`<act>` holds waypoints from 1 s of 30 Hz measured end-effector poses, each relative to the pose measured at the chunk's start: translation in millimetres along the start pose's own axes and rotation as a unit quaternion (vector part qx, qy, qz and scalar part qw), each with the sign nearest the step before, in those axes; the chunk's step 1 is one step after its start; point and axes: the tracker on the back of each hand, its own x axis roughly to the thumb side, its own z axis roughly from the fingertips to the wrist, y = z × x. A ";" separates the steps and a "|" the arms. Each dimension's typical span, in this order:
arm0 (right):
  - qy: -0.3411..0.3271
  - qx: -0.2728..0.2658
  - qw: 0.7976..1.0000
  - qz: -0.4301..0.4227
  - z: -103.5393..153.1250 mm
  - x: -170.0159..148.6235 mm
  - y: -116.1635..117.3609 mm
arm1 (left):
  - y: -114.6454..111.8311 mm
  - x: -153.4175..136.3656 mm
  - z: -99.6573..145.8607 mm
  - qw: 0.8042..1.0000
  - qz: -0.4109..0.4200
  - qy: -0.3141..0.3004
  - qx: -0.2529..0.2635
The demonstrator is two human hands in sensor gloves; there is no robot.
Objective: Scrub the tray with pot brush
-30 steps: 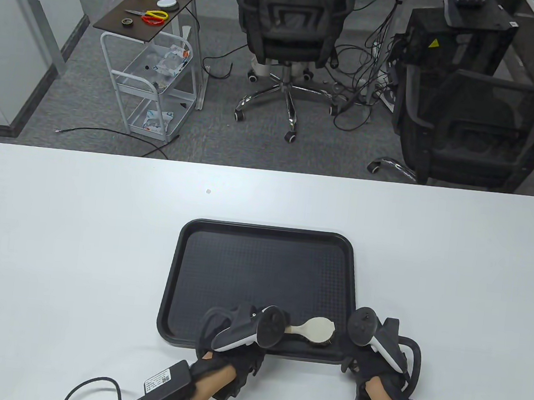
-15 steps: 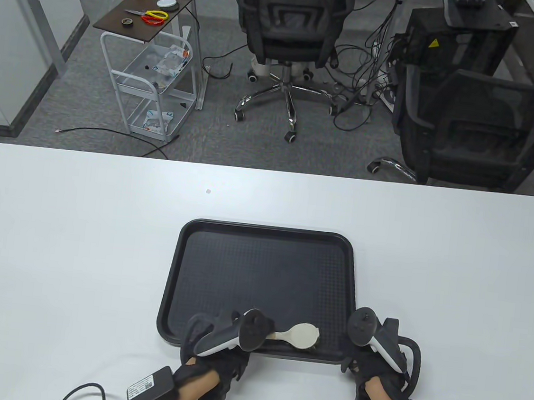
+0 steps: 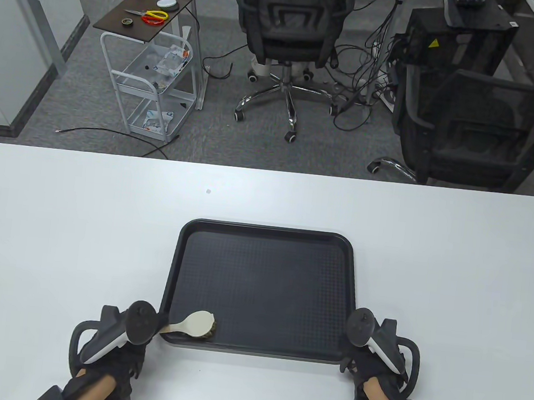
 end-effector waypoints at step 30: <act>-0.001 -0.019 1.000 0.007 3.1 0.7 1.3 | 8.7 39.8 0.8 0.962 0.206 -0.131 0.119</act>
